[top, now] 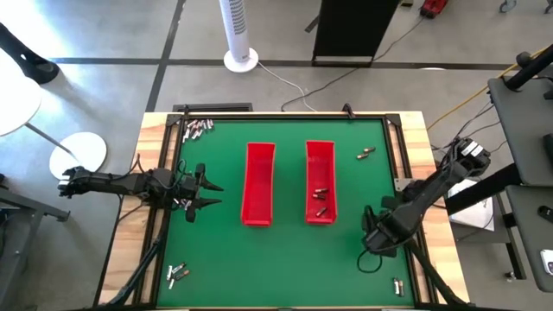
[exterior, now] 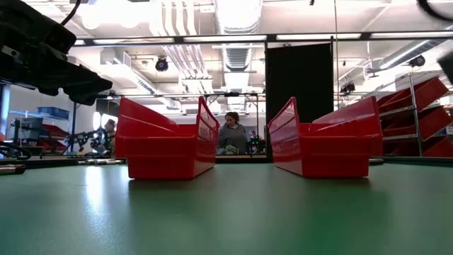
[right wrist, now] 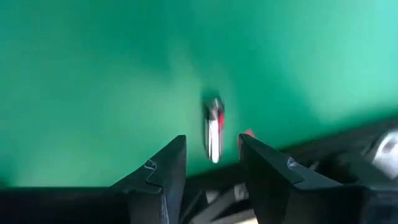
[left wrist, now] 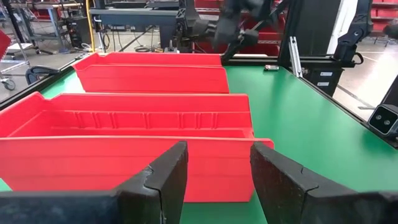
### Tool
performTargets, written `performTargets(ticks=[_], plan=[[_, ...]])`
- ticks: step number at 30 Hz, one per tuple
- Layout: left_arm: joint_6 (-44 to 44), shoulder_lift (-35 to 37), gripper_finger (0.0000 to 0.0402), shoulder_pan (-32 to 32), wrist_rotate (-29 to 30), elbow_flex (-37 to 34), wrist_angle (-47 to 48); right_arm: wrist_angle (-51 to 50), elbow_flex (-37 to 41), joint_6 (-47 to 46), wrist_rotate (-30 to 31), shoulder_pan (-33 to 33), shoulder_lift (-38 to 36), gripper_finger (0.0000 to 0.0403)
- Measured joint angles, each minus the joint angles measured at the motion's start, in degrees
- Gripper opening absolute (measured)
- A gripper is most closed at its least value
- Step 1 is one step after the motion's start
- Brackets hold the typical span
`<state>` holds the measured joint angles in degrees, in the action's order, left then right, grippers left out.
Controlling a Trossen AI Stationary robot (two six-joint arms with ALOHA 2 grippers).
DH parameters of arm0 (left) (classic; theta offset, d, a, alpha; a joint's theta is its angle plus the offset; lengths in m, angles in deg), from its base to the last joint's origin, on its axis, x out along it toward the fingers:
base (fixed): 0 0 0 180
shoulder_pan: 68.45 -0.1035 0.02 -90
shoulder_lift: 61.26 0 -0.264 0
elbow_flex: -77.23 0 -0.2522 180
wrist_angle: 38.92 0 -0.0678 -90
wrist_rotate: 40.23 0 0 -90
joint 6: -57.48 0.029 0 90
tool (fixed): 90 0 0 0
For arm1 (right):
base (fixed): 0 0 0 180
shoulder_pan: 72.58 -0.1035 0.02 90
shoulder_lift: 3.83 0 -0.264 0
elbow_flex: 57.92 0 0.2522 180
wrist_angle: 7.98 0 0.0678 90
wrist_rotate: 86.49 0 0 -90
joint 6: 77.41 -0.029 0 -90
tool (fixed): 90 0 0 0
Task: Sort batteries
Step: Put the silver battery into the left red bin
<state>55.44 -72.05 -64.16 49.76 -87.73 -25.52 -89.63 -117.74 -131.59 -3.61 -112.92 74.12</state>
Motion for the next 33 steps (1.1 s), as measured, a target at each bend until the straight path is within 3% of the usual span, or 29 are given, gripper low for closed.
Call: performTargets(ticks=[8, 14, 24, 33], plan=[[0.0, 0.0, 0.0155, 0.0, 0.0, 0.0, 0.0, 1.7, 5.5, 2.0, -3.8, 1.8, 0.0, 0.0172], [0.0, 0.0, 0.0155, 0.0, 0.0, 0.0, 0.0, 7.1, 9.8, 5.3, -4.9, 3.0, 0.0, 0.0164], [0.0, 0.0, 0.0155, 0.0, 0.0, 0.0, 0.0, 12.9, 11.9, 7.2, -5.4, 3.3, -0.1, 0.0120], [0.0, 0.0, 0.0155, 0.0, 0.0, 0.0, 0.0, 13.1, 11.8, 7.7, -4.5, 3.2, -0.1, 0.0042]])
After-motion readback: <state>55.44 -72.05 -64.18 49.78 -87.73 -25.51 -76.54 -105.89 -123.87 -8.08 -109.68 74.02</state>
